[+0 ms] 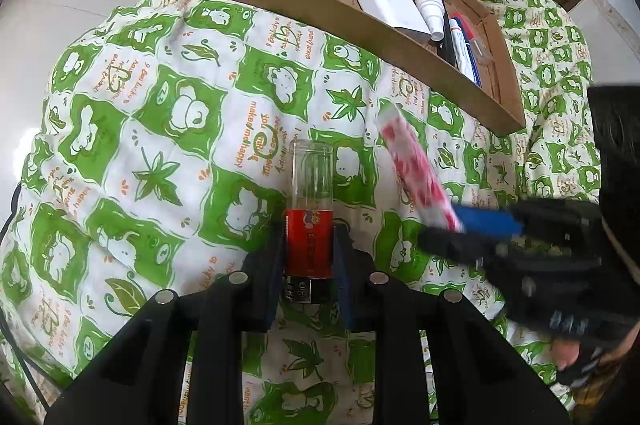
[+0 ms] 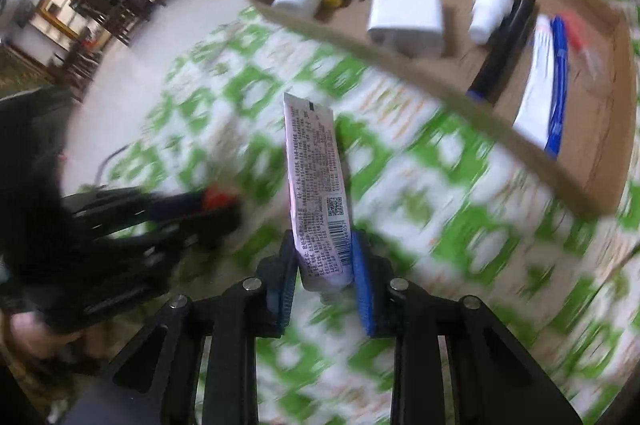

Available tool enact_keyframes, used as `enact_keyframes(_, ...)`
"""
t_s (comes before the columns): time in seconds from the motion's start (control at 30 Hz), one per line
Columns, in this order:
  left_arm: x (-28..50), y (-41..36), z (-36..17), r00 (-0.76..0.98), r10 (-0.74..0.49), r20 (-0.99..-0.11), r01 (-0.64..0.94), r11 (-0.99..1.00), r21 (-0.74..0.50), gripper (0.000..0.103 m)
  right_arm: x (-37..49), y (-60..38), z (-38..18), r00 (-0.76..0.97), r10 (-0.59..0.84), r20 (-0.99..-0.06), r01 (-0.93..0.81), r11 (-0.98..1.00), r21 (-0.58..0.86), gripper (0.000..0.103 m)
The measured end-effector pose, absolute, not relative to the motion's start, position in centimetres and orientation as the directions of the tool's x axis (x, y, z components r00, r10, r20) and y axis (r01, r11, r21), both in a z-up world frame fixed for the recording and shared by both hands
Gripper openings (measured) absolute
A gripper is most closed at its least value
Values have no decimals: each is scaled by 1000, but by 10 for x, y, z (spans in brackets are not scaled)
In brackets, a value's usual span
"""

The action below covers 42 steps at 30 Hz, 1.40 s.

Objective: Organize rigid objects
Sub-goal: 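Grasp the white barcode-printed tube with right tool while left tool holds the vial, then carry the vial with left tool while right tool carries the barcode tube over the tray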

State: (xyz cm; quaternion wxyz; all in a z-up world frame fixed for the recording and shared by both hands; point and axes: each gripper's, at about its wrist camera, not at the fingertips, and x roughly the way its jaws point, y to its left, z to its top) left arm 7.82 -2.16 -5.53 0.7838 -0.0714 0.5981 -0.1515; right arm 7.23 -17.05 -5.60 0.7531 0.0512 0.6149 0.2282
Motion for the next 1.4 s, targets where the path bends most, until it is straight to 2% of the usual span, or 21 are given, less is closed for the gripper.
enact_keyframes(0.23, 79, -18, -57, 235, -341, -910, 138, 939, -316, 21, 64, -168, -63, 116, 391, -913, -273, 897, 349, 25)
enact_keyframes(0.3, 80, -17, -58, 234, -347, -908, 131, 937, -324, 22, 69, -166, -66, 117, 417, -902, -256, 890, 378, 34)
enact_keyframes(0.37, 82, -17, -59, 234, -345, -909, 124, 938, -324, 23, 73, -169, -68, 116, 436, -892, -242, 884, 400, 37)
enact_keyframes(0.47, 83, -21, -60, 240, -339, -910, 128, 940, -317, 28, 77, -171, -74, 111, 448, -887, -228, 880, 416, 37)
enact_keyframes(0.53, 83, -24, -60, 247, -326, -912, 138, 944, -300, 28, 78, -169, -75, 114, 448, -887, -235, 880, 414, 36)
enact_keyframes(0.63, 82, -27, -60, 253, -313, -915, 149, 947, -283, 28, 75, -166, -72, 134, 418, -898, -256, 890, 376, 30)
enact_keyframes(0.83, 81, -30, -59, 265, -304, -915, 164, 949, -268, 28, 68, -155, -68, 173, 367, -914, -303, 903, 305, 30)
enact_keyframes(1.03, 80, -33, -57, 280, -307, -910, 163, 949, -270, 25, 67, -163, -58, 205, 400, -893, -285, 898, 336, 29)
enact_keyframes(1.17, 80, -32, -56, 291, -314, -904, 162, 947, -277, 19, 64, -168, -48, 220, 432, -875, -282, 887, 367, 29)
enact_keyframes(1.4, 76, -20, -45, 339, -390, -856, 174, 920, -350, 19, 63, -176, -35, 254, 470, -845, -264, 874, 407, 29)
